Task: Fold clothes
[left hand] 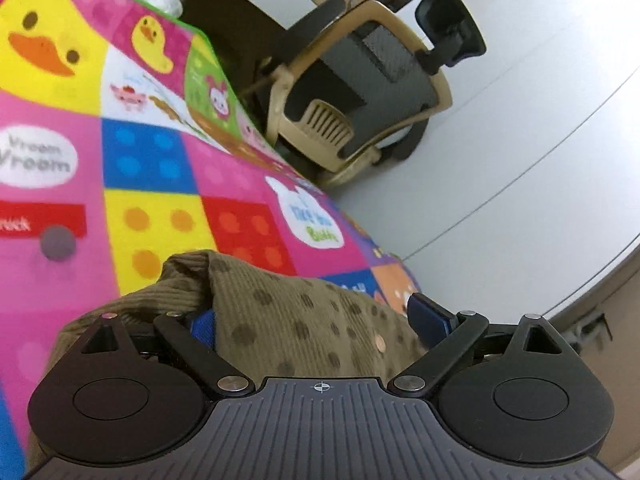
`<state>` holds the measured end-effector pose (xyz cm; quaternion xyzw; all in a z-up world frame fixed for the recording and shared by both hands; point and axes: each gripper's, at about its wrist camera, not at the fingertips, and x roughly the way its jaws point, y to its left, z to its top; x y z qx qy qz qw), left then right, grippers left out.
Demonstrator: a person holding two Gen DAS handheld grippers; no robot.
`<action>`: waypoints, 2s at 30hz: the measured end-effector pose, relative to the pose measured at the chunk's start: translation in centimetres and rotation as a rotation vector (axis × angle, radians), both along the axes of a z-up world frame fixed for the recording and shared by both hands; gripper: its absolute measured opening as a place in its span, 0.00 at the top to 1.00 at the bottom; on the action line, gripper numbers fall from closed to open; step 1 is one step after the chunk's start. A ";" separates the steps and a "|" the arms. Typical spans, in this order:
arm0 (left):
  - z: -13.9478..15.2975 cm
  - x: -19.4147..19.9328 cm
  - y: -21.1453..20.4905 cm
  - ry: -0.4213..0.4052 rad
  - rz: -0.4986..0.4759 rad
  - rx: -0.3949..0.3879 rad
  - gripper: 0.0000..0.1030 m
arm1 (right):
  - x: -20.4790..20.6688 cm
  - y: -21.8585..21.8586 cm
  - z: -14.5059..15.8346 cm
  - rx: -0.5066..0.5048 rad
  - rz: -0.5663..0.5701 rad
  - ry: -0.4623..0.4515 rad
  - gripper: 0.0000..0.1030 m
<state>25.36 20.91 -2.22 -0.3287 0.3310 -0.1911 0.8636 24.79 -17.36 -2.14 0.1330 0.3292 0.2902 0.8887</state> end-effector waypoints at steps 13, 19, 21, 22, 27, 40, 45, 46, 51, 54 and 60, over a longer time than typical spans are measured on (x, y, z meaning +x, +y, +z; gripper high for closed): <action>-2.9 -5.1 -1.3 0.039 -0.130 0.088 0.14 | -5.5 0.3 -2.8 -0.085 0.048 0.029 0.41; -0.2 -6.3 -1.9 -0.002 -0.060 0.188 0.69 | -6.6 2.2 0.6 -0.181 0.040 -0.089 0.88; 1.4 -8.3 -1.7 -0.050 -0.072 0.184 0.75 | -8.6 1.4 2.7 -0.163 0.044 -0.140 0.89; 2.0 -9.4 -1.7 -0.069 -0.081 0.182 0.75 | -9.9 0.9 3.8 -0.152 0.048 -0.166 0.89; 3.4 -14.4 -2.1 -0.115 -0.122 0.196 0.73 | -14.8 -0.7 4.9 -0.153 0.077 -0.185 0.89; 0.6 -13.7 -0.3 -0.017 -0.027 0.221 0.43 | -14.9 -0.6 -1.3 -0.238 0.051 -0.050 0.68; 2.6 -12.2 -0.3 -0.067 -0.033 0.192 0.14 | -13.8 -1.4 1.0 -0.170 0.025 -0.099 0.41; 2.4 -11.4 -0.4 -0.047 -0.040 0.181 0.14 | -13.2 -1.3 1.3 -0.148 0.023 -0.095 0.37; -1.4 -7.2 0.4 0.131 -0.016 0.076 0.14 | -7.9 0.3 0.1 -0.056 0.018 0.032 0.31; -2.2 -5.2 0.5 0.147 -0.019 0.019 0.13 | -5.1 1.8 -1.6 -0.015 0.025 0.118 0.31; 0.3 -3.5 1.1 0.023 0.074 0.146 0.13 | -3.8 2.8 -1.5 0.000 -0.020 0.032 0.31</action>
